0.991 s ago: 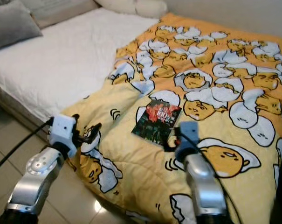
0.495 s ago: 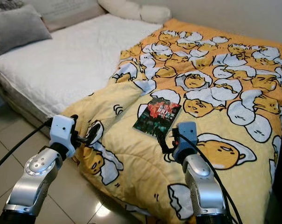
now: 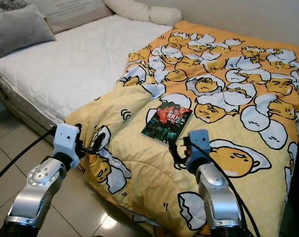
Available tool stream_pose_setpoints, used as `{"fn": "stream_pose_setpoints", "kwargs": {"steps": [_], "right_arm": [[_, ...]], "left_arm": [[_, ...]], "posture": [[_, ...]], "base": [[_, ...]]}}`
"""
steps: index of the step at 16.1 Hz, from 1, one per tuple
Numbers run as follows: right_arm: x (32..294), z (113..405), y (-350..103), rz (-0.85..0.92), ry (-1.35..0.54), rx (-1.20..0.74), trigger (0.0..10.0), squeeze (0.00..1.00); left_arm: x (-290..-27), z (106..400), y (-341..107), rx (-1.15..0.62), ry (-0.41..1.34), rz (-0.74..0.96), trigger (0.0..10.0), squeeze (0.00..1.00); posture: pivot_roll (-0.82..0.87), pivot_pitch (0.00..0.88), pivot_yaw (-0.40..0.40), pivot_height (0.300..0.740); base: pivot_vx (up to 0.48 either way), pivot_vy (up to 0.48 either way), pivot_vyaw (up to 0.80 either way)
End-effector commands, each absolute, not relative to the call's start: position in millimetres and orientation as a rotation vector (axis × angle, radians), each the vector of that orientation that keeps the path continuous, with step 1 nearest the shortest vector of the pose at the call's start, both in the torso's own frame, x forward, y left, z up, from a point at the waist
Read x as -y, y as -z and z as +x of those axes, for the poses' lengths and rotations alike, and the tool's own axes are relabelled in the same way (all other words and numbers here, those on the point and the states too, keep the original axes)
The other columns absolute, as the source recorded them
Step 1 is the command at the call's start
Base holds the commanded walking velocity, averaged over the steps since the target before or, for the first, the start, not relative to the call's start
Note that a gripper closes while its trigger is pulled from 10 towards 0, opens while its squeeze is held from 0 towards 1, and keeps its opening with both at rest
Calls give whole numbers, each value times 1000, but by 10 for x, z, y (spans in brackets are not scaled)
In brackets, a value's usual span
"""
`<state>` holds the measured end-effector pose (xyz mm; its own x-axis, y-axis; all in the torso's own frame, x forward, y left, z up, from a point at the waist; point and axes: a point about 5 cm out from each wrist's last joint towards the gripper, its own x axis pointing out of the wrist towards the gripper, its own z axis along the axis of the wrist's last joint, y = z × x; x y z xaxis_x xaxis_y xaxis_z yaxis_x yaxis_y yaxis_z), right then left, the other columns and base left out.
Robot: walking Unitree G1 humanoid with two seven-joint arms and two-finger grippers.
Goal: Clean up the room
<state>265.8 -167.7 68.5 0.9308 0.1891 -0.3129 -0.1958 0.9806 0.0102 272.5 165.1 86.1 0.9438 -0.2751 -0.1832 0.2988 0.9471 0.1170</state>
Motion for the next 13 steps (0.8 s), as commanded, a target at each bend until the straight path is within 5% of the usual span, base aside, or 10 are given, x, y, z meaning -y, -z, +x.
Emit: {"fn": "stream_pose_setpoints", "kwargs": {"steps": [1,13], "right_arm": [[1670,2686,-688,-24,-191,-314,10000,0],[1740,2719,-671,20,-108,-311,10000,0]], "left_arm": [[-1656,2757,-896,-151,286,153,10000,0],[-1610,2741,-998,-141,289,160,10000,0]], "posture": [[-27,0,29,740],[-24,0,31,740]], "base": [[0,0,519],[0,0,92]]}}
